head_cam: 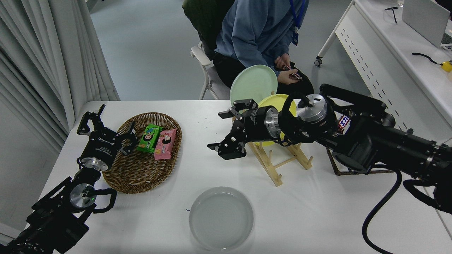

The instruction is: Place the plate on the table

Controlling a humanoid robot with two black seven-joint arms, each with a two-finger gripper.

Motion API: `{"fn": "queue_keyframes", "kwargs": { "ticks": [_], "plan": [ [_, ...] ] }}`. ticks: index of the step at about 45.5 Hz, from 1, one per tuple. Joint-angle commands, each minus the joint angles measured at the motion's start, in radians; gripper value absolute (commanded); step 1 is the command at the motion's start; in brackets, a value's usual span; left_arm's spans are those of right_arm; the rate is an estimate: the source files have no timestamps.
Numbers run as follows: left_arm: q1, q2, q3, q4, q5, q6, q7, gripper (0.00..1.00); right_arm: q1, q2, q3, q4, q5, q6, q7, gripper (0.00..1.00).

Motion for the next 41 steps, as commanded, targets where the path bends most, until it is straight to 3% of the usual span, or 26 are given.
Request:
{"fn": "queue_keyframes", "kwargs": {
  "ticks": [1,9,21,30,41],
  "plan": [
    [0.000,0.000,0.001,0.001,0.000,0.000,0.000,1.00,0.062,-0.065,0.070,-0.001,-0.250,0.144,0.003,1.00],
    [0.000,0.000,-0.001,-0.001,0.000,0.000,0.000,1.00,0.028,-0.070,0.186,-0.128,-0.527,0.153,0.043,1.00],
    [0.000,0.000,-0.001,-0.001,0.000,0.000,-0.002,1.00,-0.050,-0.111,0.269,-0.179,-0.728,0.182,0.208,1.00],
    [0.000,0.000,0.001,0.001,0.000,0.000,0.000,1.00,-0.124,-0.131,0.332,-0.183,-0.944,0.179,0.257,1.00],
    [0.000,0.000,-0.001,0.001,0.000,0.000,0.000,1.00,-0.228,-0.156,0.542,-0.206,-0.970,0.181,0.340,1.00]
  ]
}}
